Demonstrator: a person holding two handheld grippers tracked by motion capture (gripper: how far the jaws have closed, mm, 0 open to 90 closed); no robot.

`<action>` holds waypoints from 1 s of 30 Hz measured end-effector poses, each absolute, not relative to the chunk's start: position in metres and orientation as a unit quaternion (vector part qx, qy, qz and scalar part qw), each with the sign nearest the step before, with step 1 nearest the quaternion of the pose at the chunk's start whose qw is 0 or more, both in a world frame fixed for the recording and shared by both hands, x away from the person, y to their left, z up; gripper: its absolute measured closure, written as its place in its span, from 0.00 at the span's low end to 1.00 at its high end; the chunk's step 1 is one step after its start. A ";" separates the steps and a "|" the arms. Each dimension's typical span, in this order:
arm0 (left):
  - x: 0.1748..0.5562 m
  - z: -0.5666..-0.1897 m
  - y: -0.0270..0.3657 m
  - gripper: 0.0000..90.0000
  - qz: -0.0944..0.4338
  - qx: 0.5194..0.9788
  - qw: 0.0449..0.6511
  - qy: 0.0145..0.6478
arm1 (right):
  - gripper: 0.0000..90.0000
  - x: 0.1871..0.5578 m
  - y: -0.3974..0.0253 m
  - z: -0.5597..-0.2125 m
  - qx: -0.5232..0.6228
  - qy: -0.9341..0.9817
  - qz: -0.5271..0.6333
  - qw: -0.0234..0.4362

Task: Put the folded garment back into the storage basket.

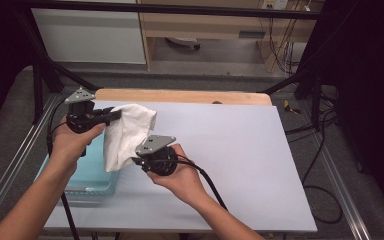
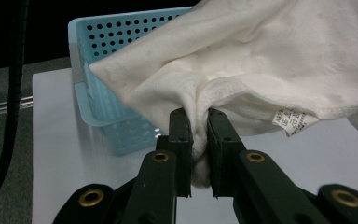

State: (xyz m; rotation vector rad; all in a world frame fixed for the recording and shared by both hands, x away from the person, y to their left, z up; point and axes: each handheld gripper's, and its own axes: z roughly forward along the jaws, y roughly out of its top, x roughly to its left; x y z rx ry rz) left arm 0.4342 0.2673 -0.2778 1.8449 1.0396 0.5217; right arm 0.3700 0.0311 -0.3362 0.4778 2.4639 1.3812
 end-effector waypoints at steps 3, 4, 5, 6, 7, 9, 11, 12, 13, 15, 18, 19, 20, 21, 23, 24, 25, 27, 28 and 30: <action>0.434 -0.277 0.270 0.80 0.208 0.746 0.467 0.427 | 0.91 0.370 0.033 -0.336 0.166 0.851 0.479 0.138; 0.434 -0.277 0.270 0.80 0.207 0.743 0.470 0.429 | 0.91 0.370 0.034 -0.336 0.165 0.851 0.480 0.139; 0.434 -0.277 0.271 0.80 0.209 0.744 0.468 0.429 | 0.91 0.370 0.034 -0.336 0.164 0.851 0.479 0.139; 0.434 -0.277 0.272 0.80 0.209 0.742 0.470 0.430 | 0.91 0.369 0.035 -0.335 0.164 0.851 0.480 0.139; 0.434 -0.277 0.273 0.80 0.209 0.742 0.470 0.429 | 0.91 0.370 0.035 -0.335 0.164 0.851 0.480 0.139; 0.433 -0.276 0.274 0.80 0.210 0.740 0.471 0.432 | 0.91 0.370 0.037 -0.335 0.167 0.850 0.482 0.136; 0.433 -0.276 0.276 0.80 0.212 0.738 0.471 0.433 | 0.91 0.370 0.039 -0.335 0.167 0.849 0.484 0.134; 0.433 -0.275 0.277 0.80 0.213 0.738 0.471 0.434 | 0.91 0.371 0.041 -0.334 0.165 0.849 0.484 0.135; 0.433 -0.275 0.278 0.80 0.214 0.737 0.471 0.435 | 0.91 0.371 0.042 -0.333 0.165 0.848 0.485 0.136; 0.434 -0.274 0.281 0.80 0.215 0.735 0.471 0.438 | 0.91 0.372 0.045 -0.333 0.164 0.848 0.485 0.137; 0.434 -0.273 0.285 0.81 0.218 0.735 0.468 0.439 | 0.91 0.373 0.050 -0.332 0.167 0.846 0.490 0.129; 0.433 -0.272 0.287 0.81 0.219 0.736 0.467 0.439 | 0.91 0.373 0.051 -0.332 0.167 0.846 0.490 0.129; 0.433 -0.272 0.288 0.81 0.220 0.735 0.466 0.440 | 0.91 0.373 0.053 -0.332 0.166 0.846 0.491 0.128; 0.433 -0.272 0.290 0.81 0.221 0.734 0.466 0.441 | 0.91 0.373 0.055 -0.332 0.166 0.846 0.491 0.128; 0.433 -0.271 0.293 0.81 0.224 0.733 0.465 0.442 | 0.91 0.374 0.059 -0.332 0.164 0.845 0.492 0.128; 0.434 -0.271 0.294 0.81 0.225 0.732 0.465 0.444 | 0.91 0.375 0.060 -0.332 0.164 0.845 0.493 0.128; 0.434 -0.271 0.296 0.81 0.225 0.732 0.464 0.445 | 0.91 0.375 0.062 -0.332 0.165 0.844 0.494 0.127; 0.435 -0.271 0.300 0.81 0.228 0.731 0.462 0.448 | 0.91 0.376 0.066 -0.332 0.167 0.842 0.497 0.124; 0.435 -0.271 0.301 0.81 0.229 0.731 0.460 0.449 | 0.91 0.377 0.067 -0.333 0.168 0.841 0.499 0.121; 0.435 -0.271 0.305 0.81 0.230 0.729 0.459 0.452 | 0.91 0.378 0.070 -0.334 0.170 0.840 0.501 0.119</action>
